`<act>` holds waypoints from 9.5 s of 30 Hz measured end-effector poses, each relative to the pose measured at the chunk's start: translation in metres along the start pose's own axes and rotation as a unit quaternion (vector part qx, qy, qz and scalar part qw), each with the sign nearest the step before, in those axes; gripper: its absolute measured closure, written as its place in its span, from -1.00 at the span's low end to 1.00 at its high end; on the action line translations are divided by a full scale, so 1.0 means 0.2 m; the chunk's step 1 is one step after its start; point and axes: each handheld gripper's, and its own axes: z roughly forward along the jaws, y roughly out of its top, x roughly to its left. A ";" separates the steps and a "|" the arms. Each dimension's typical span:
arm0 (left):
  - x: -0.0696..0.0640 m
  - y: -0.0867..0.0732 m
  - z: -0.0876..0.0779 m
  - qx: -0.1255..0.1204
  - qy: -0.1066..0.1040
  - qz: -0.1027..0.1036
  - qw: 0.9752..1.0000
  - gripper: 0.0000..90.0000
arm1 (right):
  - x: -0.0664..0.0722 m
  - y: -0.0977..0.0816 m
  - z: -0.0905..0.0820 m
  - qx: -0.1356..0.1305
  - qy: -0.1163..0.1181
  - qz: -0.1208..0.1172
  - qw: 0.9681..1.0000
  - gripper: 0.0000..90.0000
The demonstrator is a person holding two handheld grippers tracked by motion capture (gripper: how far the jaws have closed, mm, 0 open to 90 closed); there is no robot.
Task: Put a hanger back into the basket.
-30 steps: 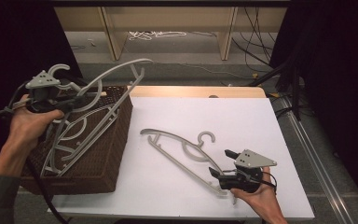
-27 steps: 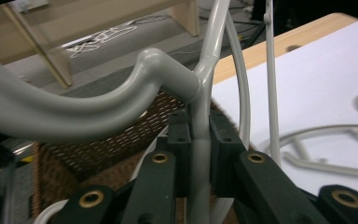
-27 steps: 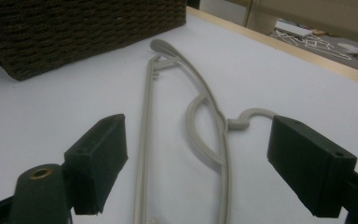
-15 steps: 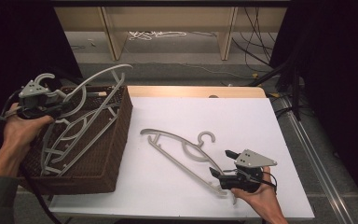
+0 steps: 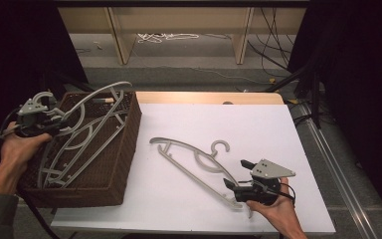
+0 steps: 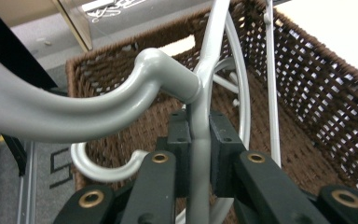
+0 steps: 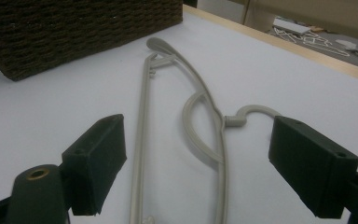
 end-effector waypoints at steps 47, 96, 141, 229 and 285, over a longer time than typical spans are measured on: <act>0.01 -0.12 0.23 0.080 0.034 -0.052 0.995 0.31 | -0.01 -0.01 0.00 0.004 -0.002 0.007 1.000 -0.59; -0.91 0.13 -0.14 -0.189 -0.168 -0.060 0.966 -0.59 | 0.00 -0.02 0.02 -0.002 0.003 0.017 1.000 -0.61; -1.23 -0.30 0.00 -0.196 -0.208 0.020 0.958 -0.65 | -0.04 0.02 0.24 0.088 -0.003 -0.020 0.996 -0.61; -1.32 -0.25 0.08 -0.157 -0.223 0.042 0.961 -0.60 | -0.12 0.17 0.38 0.292 0.018 -0.150 0.944 0.83; -1.67 0.16 0.37 0.022 -0.269 0.278 0.922 0.65 | 0.06 0.27 0.17 0.242 0.067 -0.266 0.931 0.81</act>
